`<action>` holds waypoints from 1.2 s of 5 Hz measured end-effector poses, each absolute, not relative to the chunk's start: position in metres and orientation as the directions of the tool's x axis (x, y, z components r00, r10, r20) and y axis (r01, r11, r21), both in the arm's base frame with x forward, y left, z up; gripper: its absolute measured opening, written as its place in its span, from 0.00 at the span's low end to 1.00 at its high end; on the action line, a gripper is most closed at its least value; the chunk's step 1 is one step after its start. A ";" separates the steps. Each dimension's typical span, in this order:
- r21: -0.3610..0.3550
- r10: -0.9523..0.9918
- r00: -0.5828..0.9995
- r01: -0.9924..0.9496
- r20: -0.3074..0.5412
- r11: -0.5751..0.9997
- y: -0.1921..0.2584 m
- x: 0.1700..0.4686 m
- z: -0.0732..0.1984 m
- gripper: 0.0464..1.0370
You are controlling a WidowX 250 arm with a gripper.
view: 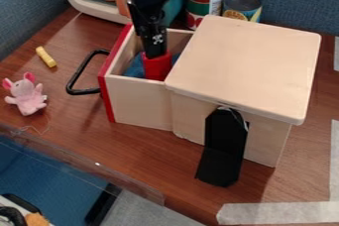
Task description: Removing the red object from the drawer and placing it on the left side of the table
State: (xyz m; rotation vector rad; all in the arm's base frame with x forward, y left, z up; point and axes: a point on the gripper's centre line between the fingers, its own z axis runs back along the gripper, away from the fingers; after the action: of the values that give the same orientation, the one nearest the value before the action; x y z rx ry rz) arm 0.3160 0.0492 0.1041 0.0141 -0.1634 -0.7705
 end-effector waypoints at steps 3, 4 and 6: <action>0.036 -0.692 0.711 0.694 0.126 0.719 0.050 0.324 0.090 0.96; 0.025 -0.693 0.709 0.696 0.130 0.717 0.048 0.324 0.088 0.96; 0.009 -0.690 0.712 0.695 0.129 0.719 0.047 0.324 0.085 0.96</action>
State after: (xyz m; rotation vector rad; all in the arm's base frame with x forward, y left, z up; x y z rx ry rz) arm 0.3237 0.0471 0.0845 -0.0414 -0.1260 -0.7682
